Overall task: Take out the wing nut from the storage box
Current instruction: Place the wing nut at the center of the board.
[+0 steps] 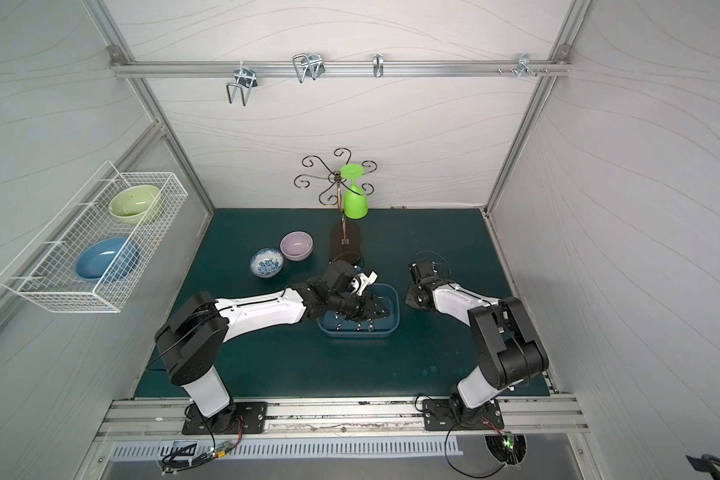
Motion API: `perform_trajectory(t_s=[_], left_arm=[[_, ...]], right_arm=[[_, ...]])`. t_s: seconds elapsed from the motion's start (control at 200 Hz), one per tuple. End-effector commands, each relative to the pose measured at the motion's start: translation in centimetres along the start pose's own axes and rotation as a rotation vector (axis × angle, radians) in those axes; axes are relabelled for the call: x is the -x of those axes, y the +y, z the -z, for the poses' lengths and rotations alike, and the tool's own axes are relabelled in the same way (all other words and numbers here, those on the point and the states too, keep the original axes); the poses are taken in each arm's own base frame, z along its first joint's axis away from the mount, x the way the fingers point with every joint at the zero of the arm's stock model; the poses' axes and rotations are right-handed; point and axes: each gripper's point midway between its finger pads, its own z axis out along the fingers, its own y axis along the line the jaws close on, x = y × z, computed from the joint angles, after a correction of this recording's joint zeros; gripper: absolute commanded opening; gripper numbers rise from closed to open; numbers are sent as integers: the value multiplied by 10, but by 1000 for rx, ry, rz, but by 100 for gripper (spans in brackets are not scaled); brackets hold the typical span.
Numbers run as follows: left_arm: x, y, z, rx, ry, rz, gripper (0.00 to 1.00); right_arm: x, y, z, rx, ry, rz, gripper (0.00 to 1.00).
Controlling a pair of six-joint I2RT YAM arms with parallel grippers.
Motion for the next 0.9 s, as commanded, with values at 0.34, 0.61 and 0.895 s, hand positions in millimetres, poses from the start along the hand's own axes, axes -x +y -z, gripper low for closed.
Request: perform_trajectory(t_s=[0.34, 0.61, 0.895], left_arm=[[29, 34, 90, 157, -235, -2, 41], [25, 116, 144, 369, -355, 174, 42], [19, 123, 145, 346, -350, 180, 43]], right_arm=[[-2, 85, 96, 169, -135, 273, 27], [-50, 159, 78, 296, -3, 397, 27], [-51, 179, 49, 299, 37, 437, 27]])
